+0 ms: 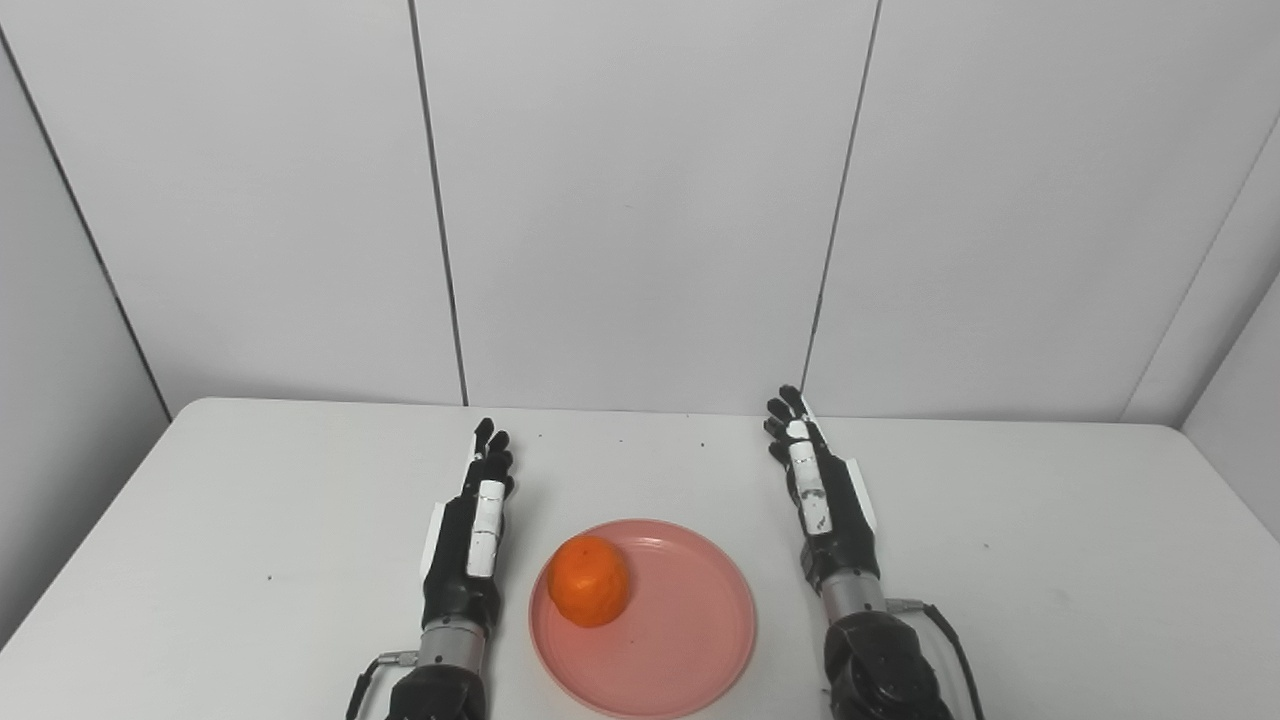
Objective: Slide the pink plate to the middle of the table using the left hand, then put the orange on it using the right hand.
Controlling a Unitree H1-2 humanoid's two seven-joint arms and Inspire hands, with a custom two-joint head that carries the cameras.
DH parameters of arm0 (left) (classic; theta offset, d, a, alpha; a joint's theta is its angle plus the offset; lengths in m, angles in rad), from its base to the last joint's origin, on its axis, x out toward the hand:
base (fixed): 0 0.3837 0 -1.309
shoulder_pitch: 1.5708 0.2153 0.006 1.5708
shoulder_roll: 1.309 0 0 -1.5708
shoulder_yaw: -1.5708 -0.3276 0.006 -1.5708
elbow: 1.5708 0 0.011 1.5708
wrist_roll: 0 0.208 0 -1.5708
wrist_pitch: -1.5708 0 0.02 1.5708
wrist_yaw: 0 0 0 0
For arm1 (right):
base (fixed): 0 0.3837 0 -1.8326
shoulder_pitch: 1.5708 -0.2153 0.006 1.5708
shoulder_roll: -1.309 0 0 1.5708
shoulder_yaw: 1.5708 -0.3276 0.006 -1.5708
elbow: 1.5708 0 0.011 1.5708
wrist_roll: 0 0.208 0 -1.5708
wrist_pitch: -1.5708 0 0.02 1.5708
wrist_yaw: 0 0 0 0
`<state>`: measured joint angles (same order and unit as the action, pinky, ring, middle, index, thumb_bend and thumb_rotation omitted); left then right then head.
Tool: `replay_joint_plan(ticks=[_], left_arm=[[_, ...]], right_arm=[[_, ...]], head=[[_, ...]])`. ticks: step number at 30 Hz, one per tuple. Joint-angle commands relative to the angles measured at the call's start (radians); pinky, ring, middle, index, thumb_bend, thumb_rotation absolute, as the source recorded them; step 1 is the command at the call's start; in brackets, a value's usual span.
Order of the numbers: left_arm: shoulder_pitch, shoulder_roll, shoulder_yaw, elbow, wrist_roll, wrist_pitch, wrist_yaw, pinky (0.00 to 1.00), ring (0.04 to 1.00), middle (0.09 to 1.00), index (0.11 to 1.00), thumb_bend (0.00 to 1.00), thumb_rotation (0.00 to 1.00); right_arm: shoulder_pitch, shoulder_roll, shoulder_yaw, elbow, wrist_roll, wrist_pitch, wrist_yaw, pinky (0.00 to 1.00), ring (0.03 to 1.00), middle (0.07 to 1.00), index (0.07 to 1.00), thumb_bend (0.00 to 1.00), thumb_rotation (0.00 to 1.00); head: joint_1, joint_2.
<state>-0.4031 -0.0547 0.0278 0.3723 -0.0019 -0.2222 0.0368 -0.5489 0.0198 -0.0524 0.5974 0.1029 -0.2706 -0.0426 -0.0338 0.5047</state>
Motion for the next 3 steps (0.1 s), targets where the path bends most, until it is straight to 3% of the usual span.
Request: replay_joint_plan(ticks=[1, 3], left_arm=[[-0.038, 0.005, -0.006, -0.007, 0.014, -0.047, 0.006, 1.0, 1.0, 1.0, 1.0, 0.88, 0.97], [-0.039, 0.009, -0.009, -0.011, 0.018, -0.03, 0.007, 1.0, 1.0, 1.0, 1.0, 0.87, 0.98]], right_arm=[[-0.031, 0.007, -0.011, -0.007, 0.023, -0.039, 0.022, 0.97, 0.932, 0.941, 0.981, 0.76, 1.0], [-0.026, 0.014, -0.019, -0.003, 0.043, -0.022, 0.028, 0.98, 0.94, 0.951, 0.985, 0.75, 1.0]], head=[[0.0, 0.001], [0.0, 0.002]])
